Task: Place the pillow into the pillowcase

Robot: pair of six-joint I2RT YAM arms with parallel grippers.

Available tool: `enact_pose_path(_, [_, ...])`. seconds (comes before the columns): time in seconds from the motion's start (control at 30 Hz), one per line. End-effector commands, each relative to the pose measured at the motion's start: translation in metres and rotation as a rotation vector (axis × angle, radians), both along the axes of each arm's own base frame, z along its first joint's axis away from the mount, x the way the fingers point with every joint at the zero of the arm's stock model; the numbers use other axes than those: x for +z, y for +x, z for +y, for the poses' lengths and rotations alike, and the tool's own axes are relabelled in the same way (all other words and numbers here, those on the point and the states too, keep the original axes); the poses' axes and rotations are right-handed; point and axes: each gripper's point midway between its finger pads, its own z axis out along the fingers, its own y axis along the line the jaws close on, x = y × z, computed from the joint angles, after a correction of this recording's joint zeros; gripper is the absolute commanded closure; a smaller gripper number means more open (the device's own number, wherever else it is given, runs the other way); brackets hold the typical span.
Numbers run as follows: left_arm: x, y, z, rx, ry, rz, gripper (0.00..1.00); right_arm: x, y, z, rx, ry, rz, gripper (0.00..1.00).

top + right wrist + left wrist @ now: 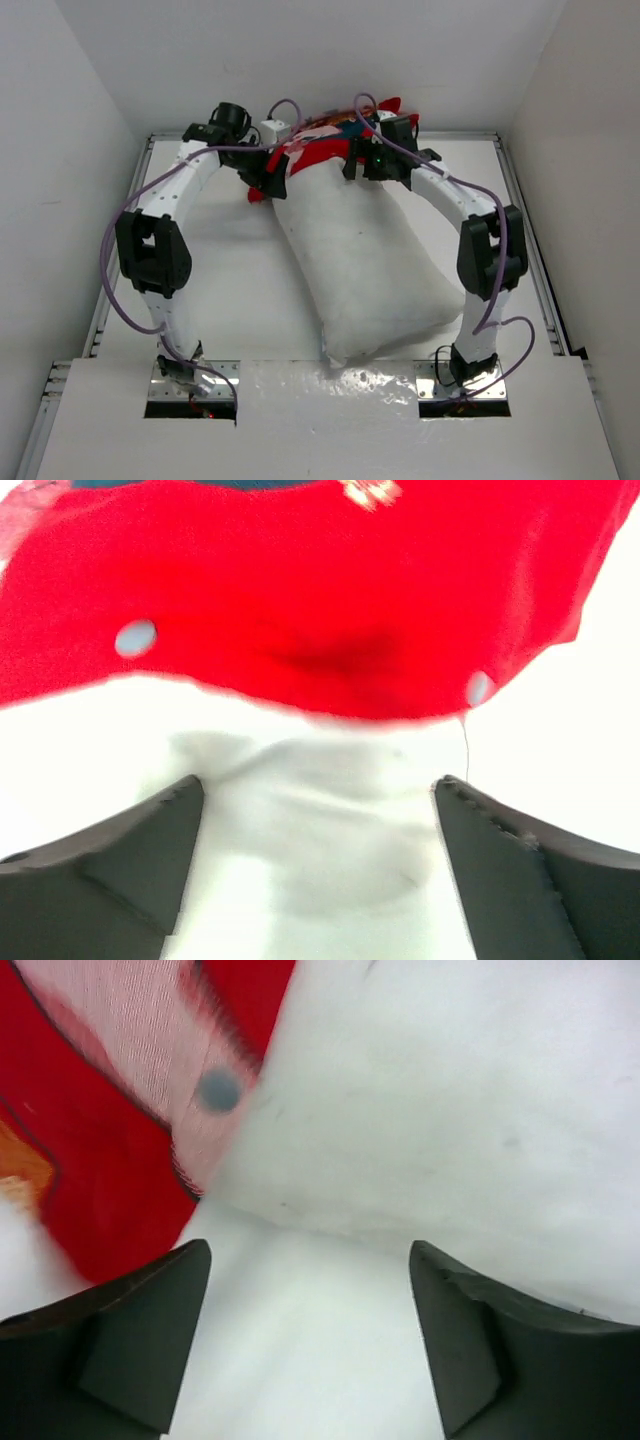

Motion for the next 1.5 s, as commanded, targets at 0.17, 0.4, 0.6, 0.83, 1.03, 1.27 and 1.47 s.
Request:
enact_pose_path(0.17, [0.130, 0.030, -0.005, -0.095, 0.084, -0.475, 0.18, 0.084, -0.041, -0.016, 0.006, 0.047, -0.161, 0.01])
enact_pose_path(0.4, [0.059, 0.090, -0.083, -0.156, 0.277, -0.606, 0.22, 0.062, -0.068, -0.001, 0.063, 0.155, -0.124, 0.01])
enact_pose_path(0.6, [0.070, 0.159, -0.067, 0.139, 0.365, -0.700, 0.32, 0.053, -0.069, 0.019, 0.100, 0.222, -0.134, 0.01])
enact_pose_path(0.83, [0.040, 0.159, -0.061, 0.164, 0.402, -0.669, 0.61, 0.036, -0.063, 0.030, 0.111, 0.234, -0.121, 0.01])
enact_pose_path(1.03, [0.065, 0.142, -0.073, 0.144, 0.297, -0.658, 1.00, 0.011, -0.054, 0.058, 0.183, 0.250, -0.051, 0.15])
enact_pose_path(1.27, [0.124, 0.086, -0.124, -0.076, -0.046, -0.555, 1.00, -0.017, -0.047, 0.094, 0.242, 0.417, 0.019, 1.00])
enact_pose_path(1.47, [0.105, 0.031, -0.134, -0.251, -0.132, -0.344, 1.00, 0.113, -0.047, 0.103, 0.258, 0.445, -0.479, 1.00])
